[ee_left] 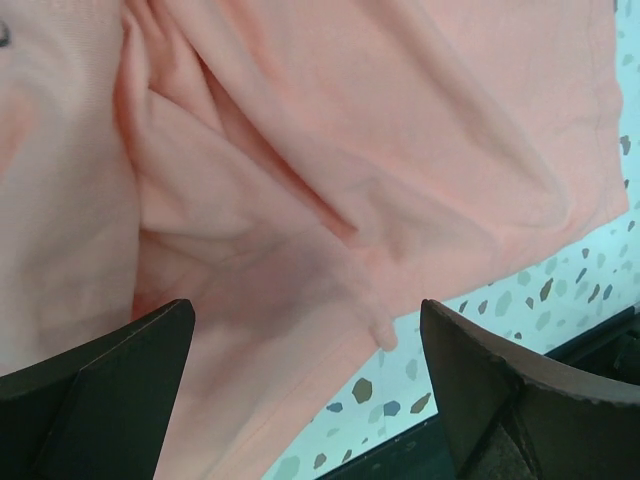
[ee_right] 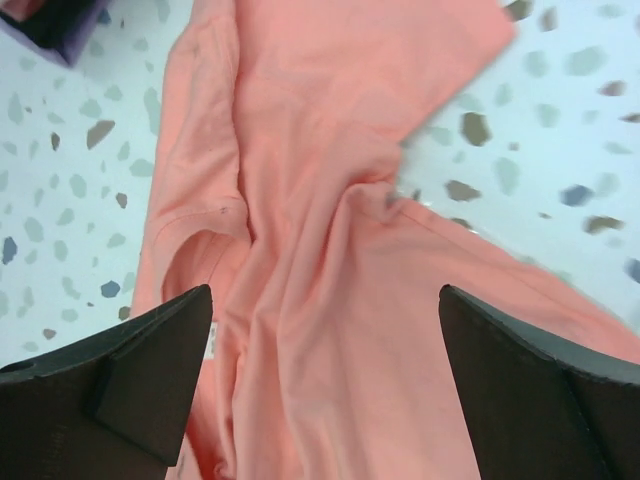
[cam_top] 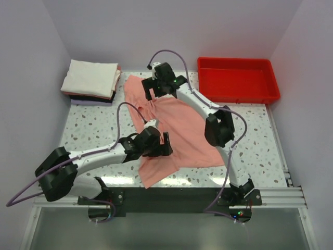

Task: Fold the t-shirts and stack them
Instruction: Flatten the tshirt out

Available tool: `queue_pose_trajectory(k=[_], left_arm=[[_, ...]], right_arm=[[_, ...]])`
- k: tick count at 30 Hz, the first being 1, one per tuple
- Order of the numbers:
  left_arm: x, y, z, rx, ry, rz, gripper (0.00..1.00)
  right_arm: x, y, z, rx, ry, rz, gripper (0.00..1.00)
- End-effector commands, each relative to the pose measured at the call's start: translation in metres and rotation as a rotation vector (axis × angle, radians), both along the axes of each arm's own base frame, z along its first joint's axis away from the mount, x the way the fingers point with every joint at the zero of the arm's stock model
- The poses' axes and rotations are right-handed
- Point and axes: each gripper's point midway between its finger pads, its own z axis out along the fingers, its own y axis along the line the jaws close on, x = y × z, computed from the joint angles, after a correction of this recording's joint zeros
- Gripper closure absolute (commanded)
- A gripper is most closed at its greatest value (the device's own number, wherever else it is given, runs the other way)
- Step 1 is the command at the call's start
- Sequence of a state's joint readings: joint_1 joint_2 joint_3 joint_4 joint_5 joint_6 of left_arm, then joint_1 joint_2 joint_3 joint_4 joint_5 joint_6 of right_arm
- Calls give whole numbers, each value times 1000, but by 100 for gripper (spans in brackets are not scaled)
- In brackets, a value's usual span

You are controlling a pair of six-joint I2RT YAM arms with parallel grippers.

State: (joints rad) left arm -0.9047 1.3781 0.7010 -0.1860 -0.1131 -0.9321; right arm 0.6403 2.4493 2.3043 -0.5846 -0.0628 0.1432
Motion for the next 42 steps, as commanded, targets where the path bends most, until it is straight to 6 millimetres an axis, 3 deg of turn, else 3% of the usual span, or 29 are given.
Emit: queue_pose_trajectory(k=[1,2,4,6,7,8,9,10,15,17,18,19,24,30,42], left_arm=[[-1,12,28,24,-55,6,0],[-3,16,29,35,-55,12,0],[-15,26,29,59,-37,15,0],[-25,32,35,62,-37,23,0],[-40,40,31,109,-8,6,0],[-46,46,30,133,-5,16,0],[-55,53,30,133,16,41,0],[-72,67,21,193,57,34,0],[-121,103,-4,207,201,81,2],[-132,98,-9,165,235,59,9],[-136,98,-14,152,245,52,10],[-138,89,-13,118,241,27,15],[-152,80,-25,179,270,-41,27],[-148,77,-31,244,263,-44,44],[-146,62,-36,245,267,-56,52]], right_arm=[[4,-40,87,34,-109,-149,1],[4,-54,108,26,-150,-200,1],[-5,-76,105,-24,-136,-270,1],[-17,-101,130,-13,-152,-361,1],[-25,-117,112,-43,-112,-398,1],[-32,-126,111,-33,-104,-428,1],[-41,-136,143,27,-160,-454,1],[-55,-152,113,-20,-112,-479,1],[-116,-201,108,32,-133,-569,1],[-130,-212,100,51,-123,-610,1],[-141,-219,85,35,-104,-618,1],[-148,-225,90,57,-117,-638,1],[-172,-246,68,30,-97,-671,1],[-183,-257,52,-20,-66,-679,1],[-192,-268,38,-38,-42,-703,1]])
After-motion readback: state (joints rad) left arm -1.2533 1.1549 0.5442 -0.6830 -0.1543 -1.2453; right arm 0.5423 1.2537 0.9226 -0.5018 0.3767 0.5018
